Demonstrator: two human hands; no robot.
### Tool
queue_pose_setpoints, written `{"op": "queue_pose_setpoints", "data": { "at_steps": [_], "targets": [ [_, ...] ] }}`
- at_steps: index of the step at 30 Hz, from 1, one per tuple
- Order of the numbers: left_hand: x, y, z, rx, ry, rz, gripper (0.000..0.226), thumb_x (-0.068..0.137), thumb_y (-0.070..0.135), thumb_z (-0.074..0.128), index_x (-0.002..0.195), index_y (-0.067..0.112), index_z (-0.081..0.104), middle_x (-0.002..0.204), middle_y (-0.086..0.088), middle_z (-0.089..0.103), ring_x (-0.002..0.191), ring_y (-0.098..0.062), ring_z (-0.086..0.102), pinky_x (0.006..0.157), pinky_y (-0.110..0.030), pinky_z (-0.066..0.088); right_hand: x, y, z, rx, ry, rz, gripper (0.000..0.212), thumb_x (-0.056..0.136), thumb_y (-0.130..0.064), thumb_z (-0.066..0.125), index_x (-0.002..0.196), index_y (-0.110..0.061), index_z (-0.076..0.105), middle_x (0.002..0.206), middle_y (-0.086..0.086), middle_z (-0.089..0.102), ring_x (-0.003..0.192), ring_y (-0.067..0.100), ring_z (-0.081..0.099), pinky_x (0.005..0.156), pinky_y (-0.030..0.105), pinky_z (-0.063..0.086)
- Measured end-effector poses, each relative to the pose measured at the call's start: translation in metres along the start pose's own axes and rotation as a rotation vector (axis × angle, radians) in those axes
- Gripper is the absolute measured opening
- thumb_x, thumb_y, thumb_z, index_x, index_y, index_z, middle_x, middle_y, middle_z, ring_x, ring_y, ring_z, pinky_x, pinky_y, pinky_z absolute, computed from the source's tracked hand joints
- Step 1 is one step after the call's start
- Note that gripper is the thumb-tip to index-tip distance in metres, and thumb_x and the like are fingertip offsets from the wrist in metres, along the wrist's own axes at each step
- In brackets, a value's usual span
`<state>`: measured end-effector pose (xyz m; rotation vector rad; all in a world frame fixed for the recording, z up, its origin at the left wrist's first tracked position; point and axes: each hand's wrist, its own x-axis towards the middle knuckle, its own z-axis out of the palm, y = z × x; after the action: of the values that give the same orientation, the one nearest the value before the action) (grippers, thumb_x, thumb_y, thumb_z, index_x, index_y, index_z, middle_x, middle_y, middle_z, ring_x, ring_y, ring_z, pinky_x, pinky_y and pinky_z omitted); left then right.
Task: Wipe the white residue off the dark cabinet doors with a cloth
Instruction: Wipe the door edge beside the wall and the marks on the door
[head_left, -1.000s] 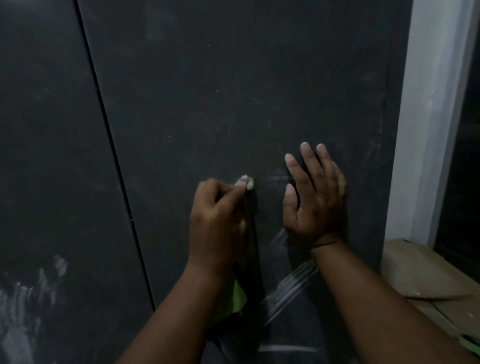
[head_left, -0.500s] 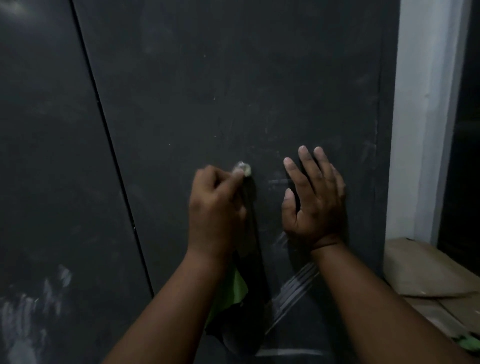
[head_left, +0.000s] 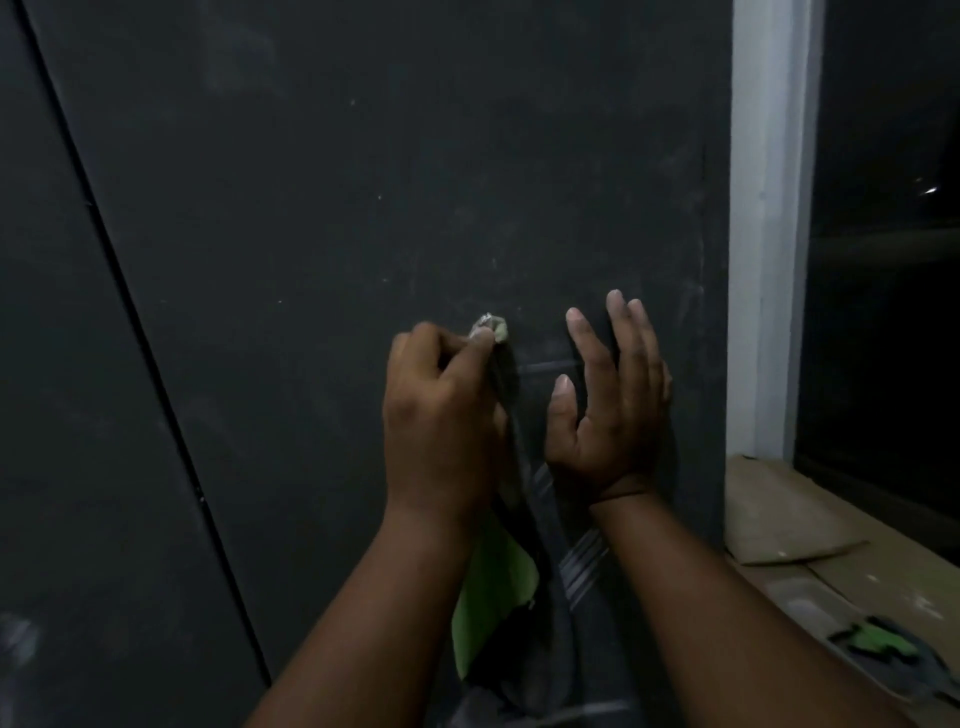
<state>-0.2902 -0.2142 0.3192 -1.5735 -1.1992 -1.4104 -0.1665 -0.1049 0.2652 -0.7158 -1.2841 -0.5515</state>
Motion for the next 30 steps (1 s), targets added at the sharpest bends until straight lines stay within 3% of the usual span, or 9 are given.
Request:
{"op": "queue_pose_setpoints", "data": {
  "at_steps": [7,11,16,19,23,27,30],
  "targets": [
    [-0.054,-0.002,-0.005,0.048,-0.194,0.061,0.014,0.086,0.004,0.077,0.099,0.0,0.078,0.084,-0.007,0.055,0.073,-0.017,0.05,0.056,-0.028,0.046,-0.003,0.009,-0.009,0.015,-0.06,-0.012,0.056,0.095,-0.028,0.048,0.149,-0.014,0.053,0.16,0.011,0.041,0.153,0.029,0.031,0.12,0.042,0.027],
    [-0.023,0.013,0.003,0.026,-0.079,-0.05,0.005,0.087,-0.001,0.075,0.09,0.001,0.078,0.083,-0.008,0.057,0.073,-0.022,0.054,0.064,-0.027,0.042,-0.014,0.046,-0.026,-0.01,-0.121,-0.16,0.052,0.099,-0.027,0.046,0.15,-0.018,0.051,0.159,0.006,0.043,0.151,0.026,0.035,0.116,0.047,0.031],
    [-0.004,0.034,0.027,0.057,0.041,-0.09,0.015,0.085,-0.008,0.076,0.099,-0.002,0.079,0.085,-0.012,0.059,0.076,-0.028,0.057,0.066,-0.029,0.044,-0.006,0.086,-0.032,-0.086,-0.118,-0.272,0.048,0.1,-0.039,0.056,0.147,-0.033,0.051,0.158,-0.003,0.045,0.143,0.022,0.043,0.105,0.05,0.034],
    [-0.027,0.037,0.036,0.077,0.03,-0.057,0.025,0.082,-0.007,0.081,0.106,-0.001,0.079,0.088,-0.011,0.06,0.078,-0.026,0.059,0.066,-0.029,0.049,-0.012,0.09,-0.029,-0.094,-0.079,-0.194,0.049,0.099,-0.045,0.055,0.147,-0.035,0.051,0.157,-0.001,0.045,0.142,0.025,0.044,0.104,0.05,0.034],
    [-0.056,0.043,0.046,0.091,-0.028,-0.072,0.035,0.073,-0.01,0.085,0.106,0.001,0.08,0.088,-0.009,0.06,0.078,-0.023,0.061,0.071,-0.018,0.043,-0.022,0.093,-0.03,-0.052,-0.044,0.019,0.053,0.098,-0.044,0.052,0.149,-0.029,0.05,0.16,0.013,0.038,0.147,0.035,0.036,0.11,0.053,0.033],
    [-0.036,0.052,0.052,0.063,0.088,-0.168,0.02,0.083,-0.006,0.08,0.099,0.005,0.082,0.084,-0.007,0.061,0.073,-0.023,0.062,0.068,-0.027,0.047,-0.023,0.097,-0.029,0.069,-0.067,0.095,0.059,0.098,-0.038,0.056,0.153,-0.021,0.047,0.164,0.024,0.024,0.152,0.039,0.027,0.118,0.052,0.032],
    [-0.01,0.064,0.063,0.049,0.176,-0.209,0.012,0.087,0.0,0.079,0.097,0.006,0.082,0.083,-0.007,0.062,0.072,-0.018,0.061,0.068,-0.018,0.044,-0.025,0.099,-0.028,0.137,-0.082,0.109,0.058,0.1,-0.036,0.054,0.155,-0.021,0.044,0.167,0.023,0.017,0.154,0.034,0.026,0.118,0.046,0.036]
  ]
}}
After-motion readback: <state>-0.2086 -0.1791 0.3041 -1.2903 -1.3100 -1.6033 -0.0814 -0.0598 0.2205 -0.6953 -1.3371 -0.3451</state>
